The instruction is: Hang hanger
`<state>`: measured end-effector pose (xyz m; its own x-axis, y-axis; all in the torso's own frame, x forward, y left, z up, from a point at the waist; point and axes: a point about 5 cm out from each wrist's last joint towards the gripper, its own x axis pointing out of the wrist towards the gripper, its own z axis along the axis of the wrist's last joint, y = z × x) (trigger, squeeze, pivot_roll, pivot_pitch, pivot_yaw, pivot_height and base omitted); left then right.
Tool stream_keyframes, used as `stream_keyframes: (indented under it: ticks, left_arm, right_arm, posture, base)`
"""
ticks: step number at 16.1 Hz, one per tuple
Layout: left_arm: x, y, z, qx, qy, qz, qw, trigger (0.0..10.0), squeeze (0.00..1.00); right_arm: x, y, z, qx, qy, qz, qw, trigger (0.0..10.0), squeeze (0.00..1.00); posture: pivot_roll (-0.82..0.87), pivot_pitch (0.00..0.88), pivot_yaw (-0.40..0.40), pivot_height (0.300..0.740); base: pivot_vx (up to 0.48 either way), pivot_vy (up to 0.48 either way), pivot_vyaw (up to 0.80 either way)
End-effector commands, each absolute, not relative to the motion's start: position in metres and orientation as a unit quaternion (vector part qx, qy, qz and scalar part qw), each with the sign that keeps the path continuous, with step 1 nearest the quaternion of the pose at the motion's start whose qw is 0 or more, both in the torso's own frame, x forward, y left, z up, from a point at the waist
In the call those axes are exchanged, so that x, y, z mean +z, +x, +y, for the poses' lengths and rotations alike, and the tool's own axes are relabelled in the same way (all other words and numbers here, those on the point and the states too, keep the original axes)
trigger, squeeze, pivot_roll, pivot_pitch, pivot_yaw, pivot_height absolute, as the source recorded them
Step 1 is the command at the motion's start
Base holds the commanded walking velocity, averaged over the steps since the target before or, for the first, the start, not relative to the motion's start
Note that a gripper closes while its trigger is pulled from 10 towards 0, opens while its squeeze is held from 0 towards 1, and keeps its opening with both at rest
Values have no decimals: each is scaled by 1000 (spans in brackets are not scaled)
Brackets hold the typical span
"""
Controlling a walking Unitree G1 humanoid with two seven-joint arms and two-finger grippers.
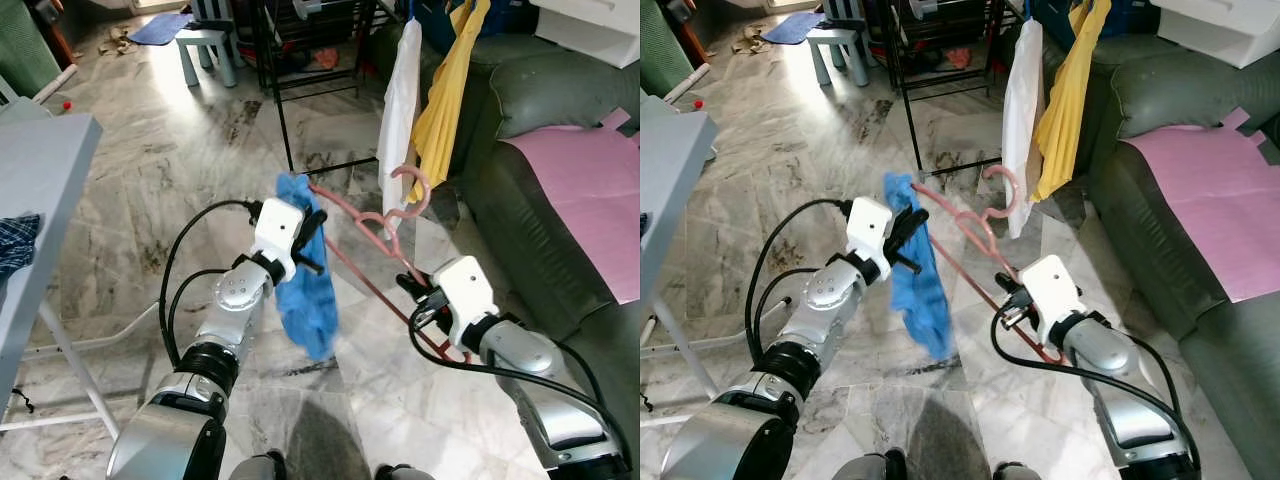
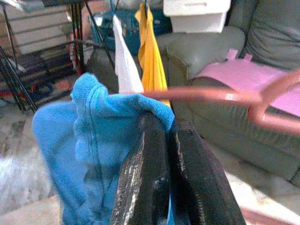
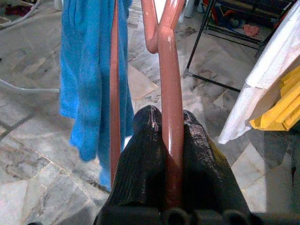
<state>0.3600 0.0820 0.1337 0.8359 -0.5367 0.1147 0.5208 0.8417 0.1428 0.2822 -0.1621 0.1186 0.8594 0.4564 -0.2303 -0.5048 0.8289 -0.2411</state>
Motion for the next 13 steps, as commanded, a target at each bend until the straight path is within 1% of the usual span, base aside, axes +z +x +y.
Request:
stream_keyframes:
  ticks: [1,10,13]
  left_arm:
    - [137,360,82,-280,53,-80,955,10000,0]
    - [143,361,80,-287,53,-82,953,10000,0]
    - [143,362,82,-288,51,-80,953,10000,0]
  right_arm:
    - [125,283,-161,251,-153,66,954,10000,0]
    - [122,282,-162,240,-157,71,955,10000,0]
    - [122,282,-167,234,-159,73,956,10000,0]
  posture:
    - [-156,69,67,740]
    - [-162,73,79,740]
    - [-162,74,81,740]
  base:
    - [0,-304,0]
    - [0,-324,0]
    - [0,0,0]
